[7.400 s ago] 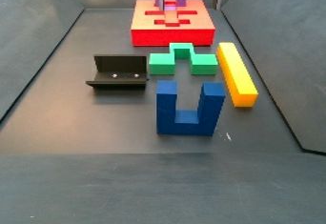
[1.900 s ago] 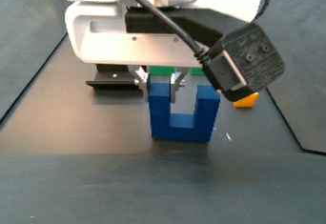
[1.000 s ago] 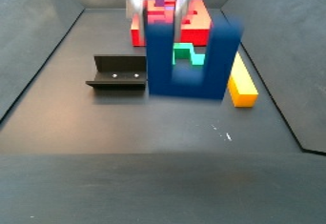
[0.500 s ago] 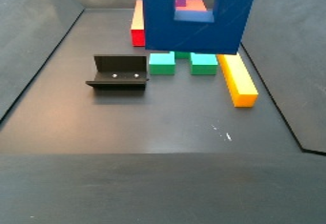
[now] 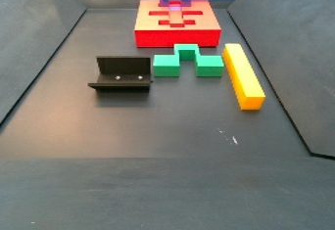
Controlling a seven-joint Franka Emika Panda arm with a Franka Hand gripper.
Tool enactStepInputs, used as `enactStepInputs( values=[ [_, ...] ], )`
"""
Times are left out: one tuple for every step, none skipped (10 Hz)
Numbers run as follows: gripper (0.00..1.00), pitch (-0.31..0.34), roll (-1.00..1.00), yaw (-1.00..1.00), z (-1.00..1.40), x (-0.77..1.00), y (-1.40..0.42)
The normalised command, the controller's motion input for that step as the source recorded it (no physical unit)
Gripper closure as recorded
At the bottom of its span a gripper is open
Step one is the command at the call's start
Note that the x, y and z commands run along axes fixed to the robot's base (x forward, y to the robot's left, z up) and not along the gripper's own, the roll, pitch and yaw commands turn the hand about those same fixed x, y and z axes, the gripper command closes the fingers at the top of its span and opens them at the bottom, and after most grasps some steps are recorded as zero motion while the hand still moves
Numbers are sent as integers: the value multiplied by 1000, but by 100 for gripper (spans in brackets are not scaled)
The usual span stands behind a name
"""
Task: Pick up the blue object. Move up. Move to above the board. Insert the blue object.
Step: Move to above the board.
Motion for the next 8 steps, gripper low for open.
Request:
enactStepInputs(
  values=[
    [100,14,48,32,129,-183,-1400],
    [100,14,37,28,130,-183,-1400],
    [100,7,29,17,133,-189,-1400],
    [100,9,17,15,137,-189,-1400],
    [100,11,7,12,140,-188,-1400],
    [100,15,-4,9,144,-188,-1400],
    [100,17,2,8,159,-183,-1400],
    [100,29,8,8,178,-170,-1400]
  ],
)
